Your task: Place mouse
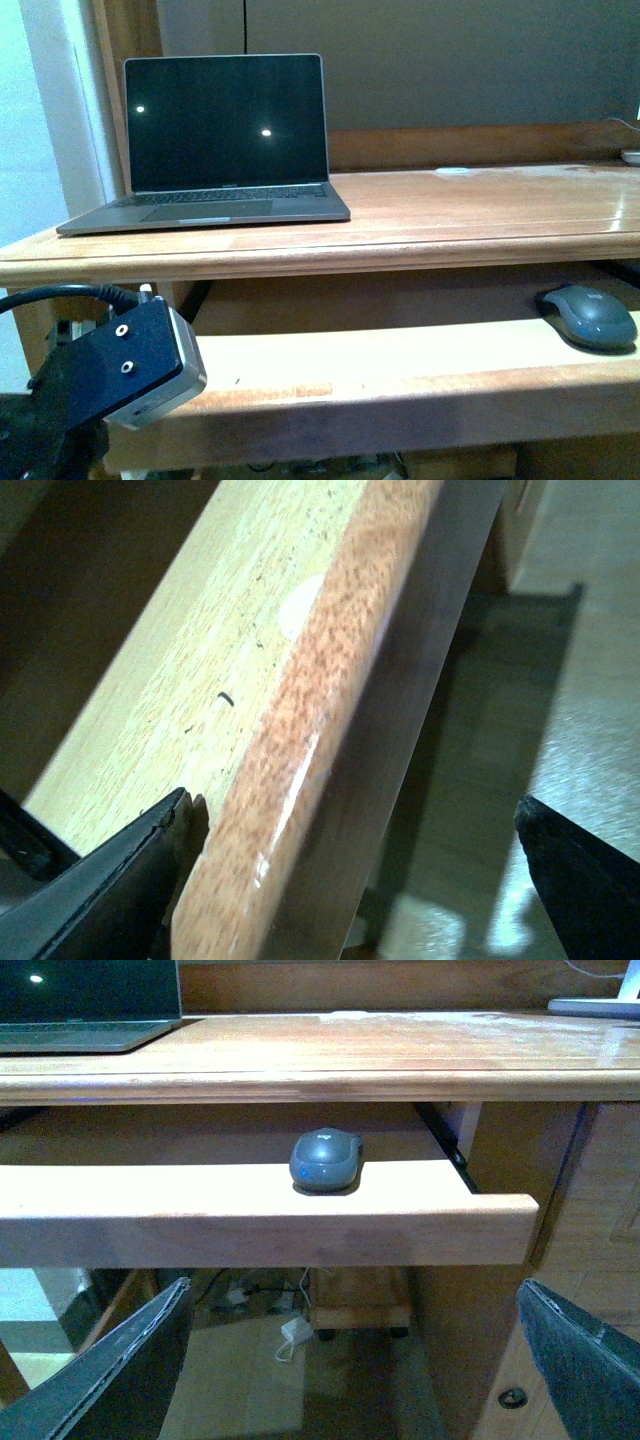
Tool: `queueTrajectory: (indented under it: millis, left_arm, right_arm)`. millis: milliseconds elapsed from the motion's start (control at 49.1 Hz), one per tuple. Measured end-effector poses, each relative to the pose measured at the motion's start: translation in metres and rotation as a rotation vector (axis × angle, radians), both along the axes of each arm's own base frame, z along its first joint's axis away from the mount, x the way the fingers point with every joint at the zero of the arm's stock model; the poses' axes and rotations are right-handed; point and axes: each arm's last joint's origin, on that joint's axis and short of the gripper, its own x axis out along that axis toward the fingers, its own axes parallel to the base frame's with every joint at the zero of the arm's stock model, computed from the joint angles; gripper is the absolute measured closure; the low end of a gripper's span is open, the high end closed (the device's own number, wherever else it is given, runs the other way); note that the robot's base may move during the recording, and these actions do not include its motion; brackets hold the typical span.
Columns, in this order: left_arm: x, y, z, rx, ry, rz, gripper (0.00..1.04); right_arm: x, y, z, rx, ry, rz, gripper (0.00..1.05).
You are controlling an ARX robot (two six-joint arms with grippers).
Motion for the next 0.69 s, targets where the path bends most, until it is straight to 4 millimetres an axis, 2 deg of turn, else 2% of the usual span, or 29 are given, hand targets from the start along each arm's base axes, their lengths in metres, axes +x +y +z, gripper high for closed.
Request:
queueTrajectory:
  millis: [244, 305, 489, 529, 570, 631, 692]
  left_arm:
    - [-0.05, -0.009, 0.025, -0.24, 0.22, 0.13, 0.08]
    - [-0.056, -0.008, 0.033, -0.311, 0.26, 0.251, 0.08]
    - [-0.059, -0.006, 0.038, -0.397, 0.328, 0.332, 0.08]
    - [-0.058, -0.008, 0.035, -0.402, 0.29, 0.392, 0.1]
    - [-0.059, -0.01, 0.031, -0.426, 0.177, 0.477, 0.15]
    - [-0.069, 0.0, 0.02, -0.506, -0.062, 0.756, 0.27]
    - [-0.077, 0.012, 0.02, -0.572, -0.192, 0.902, 0.36]
  right_arm:
    - [0.0, 0.0, 0.0, 0.0, 0.0, 0.0, 0.07]
    - [0.0, 0.0, 0.0, 0.0, 0.0, 0.0, 0.07]
    - [0.0, 0.0, 0.0, 0.0, 0.0, 0.0, 0.07]
    - [0.0, 0.0, 0.0, 0.0, 0.0, -0.001, 0.07]
    - [0.0, 0.0, -0.002, 0.014, 0.037, -0.054, 0.07]
    - [0.002, -0.001, 0.001, 0.042, 0.131, -0.146, 0.07]
    - [0.006, -0.003, 0.009, 0.059, 0.147, -0.156, 0.07]
